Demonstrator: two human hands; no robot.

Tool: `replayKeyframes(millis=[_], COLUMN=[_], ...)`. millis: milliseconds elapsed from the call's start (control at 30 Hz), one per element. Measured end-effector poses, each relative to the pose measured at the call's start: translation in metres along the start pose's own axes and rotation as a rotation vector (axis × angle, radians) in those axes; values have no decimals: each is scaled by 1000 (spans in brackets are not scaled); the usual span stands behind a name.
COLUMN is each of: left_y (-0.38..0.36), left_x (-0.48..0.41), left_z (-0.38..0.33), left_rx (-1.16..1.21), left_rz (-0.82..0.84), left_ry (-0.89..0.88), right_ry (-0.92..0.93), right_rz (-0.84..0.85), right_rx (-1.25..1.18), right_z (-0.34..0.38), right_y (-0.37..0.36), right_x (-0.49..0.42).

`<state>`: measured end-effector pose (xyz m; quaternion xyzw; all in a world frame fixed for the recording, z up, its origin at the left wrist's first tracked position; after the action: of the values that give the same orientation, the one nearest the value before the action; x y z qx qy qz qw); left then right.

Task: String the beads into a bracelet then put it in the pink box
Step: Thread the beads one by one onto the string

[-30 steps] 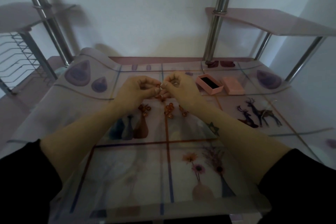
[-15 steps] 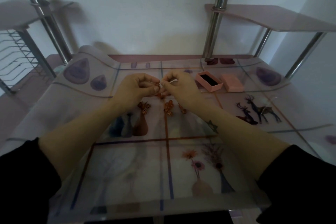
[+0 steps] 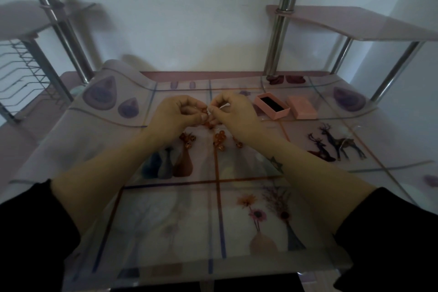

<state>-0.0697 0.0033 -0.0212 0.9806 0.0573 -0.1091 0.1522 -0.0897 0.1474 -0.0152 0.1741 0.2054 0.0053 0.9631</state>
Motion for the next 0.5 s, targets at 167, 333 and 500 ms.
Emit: replayKeyframes(millis=[167, 333, 500], left_y=[1, 2, 2], left_x=[0, 0, 0], left_z=[1, 0, -1], left_rx=[2, -26, -61], left_rz=[0, -4, -22], left_ry=[1, -11, -13], right_ry=[23, 46, 53], right_rz=[-12, -21, -8], right_rx=[14, 30, 56], right_z=[1, 1, 0], right_y=[0, 0, -3], right_x=[0, -1, 0])
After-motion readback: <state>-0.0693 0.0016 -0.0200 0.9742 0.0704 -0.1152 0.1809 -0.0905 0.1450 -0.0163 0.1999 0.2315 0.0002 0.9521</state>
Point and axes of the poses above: each hand's wrist, its own x-axis away from the middle knuckle, its own y-axis out of the back of the hand, z = x × y, the point moved 7 cm from there along -x, towards the middle knuckle, and after that the axes turned 9 degrees about -z, right-handed, at the moved point
